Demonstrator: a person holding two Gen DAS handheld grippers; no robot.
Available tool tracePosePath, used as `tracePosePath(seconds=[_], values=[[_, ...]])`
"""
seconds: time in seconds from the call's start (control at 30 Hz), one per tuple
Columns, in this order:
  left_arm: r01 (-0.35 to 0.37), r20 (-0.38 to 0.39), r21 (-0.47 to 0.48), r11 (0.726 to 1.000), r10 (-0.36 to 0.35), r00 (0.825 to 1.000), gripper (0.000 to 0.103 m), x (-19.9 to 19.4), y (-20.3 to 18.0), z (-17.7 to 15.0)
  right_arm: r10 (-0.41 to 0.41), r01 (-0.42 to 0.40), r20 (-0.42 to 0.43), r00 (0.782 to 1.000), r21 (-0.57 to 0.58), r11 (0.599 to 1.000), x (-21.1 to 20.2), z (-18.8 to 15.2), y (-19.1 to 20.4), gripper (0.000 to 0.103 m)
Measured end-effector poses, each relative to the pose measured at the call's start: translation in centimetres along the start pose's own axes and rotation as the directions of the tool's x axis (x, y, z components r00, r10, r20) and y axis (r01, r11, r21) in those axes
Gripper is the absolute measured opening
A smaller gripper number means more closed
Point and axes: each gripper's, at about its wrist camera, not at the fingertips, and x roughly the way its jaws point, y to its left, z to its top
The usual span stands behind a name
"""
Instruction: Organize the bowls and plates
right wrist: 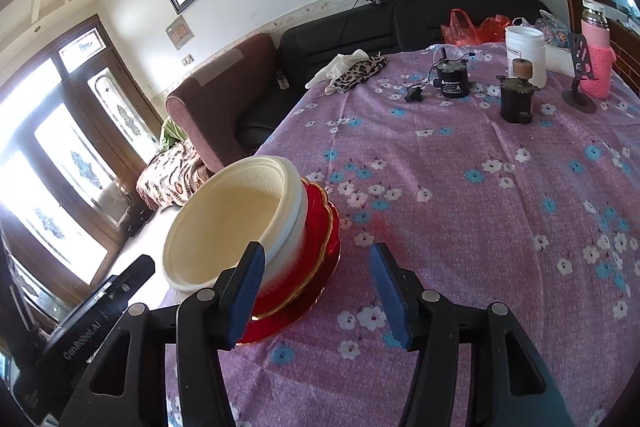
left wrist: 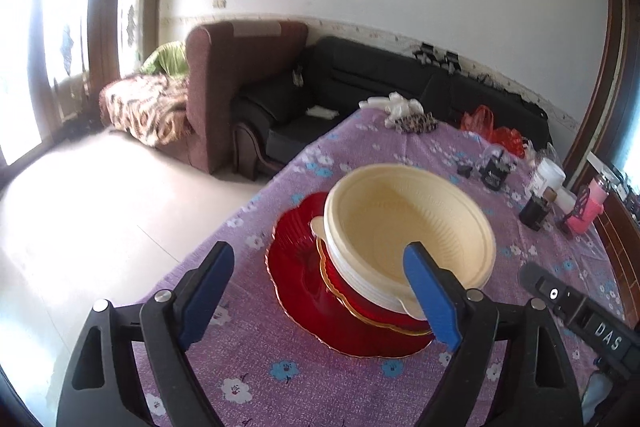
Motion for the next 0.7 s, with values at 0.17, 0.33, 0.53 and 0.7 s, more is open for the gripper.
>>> tracePosePath(seconds=[0.17,0.33,0.53,0.7], values=[[-0.098,0.203,-0.019,0.995,0.099,0.974,0.103,-4.5,-0.6,-0.1,-0.005,0.006,0.040,0.999,-0.021,1.000,-1.9,-0.8,-0.2,0.067],[-0.148,0.344,-0.053,0.988,0.157,0.926,0.103,-8.2,-1.3,-0.6,-0.013,0.017,0.073,0.997,-0.054,0.998,-3.6,-1.6,-0.3,0.070],[-0.200,0.392,-0.042,0.979,0.200,0.898,0.103,-10.1,-2.3,-1.3,-0.023,0.035,0.115,0.993,-0.096,0.995,-5.4,-2.6,0.0,0.073],[-0.160,0.346,-0.005,0.987,0.151,0.926,0.103,-10.1,-3.3,-2.0,-0.021,0.042,0.145,0.989,-0.140,0.989,-6.8,-3.4,0.5,0.075]])
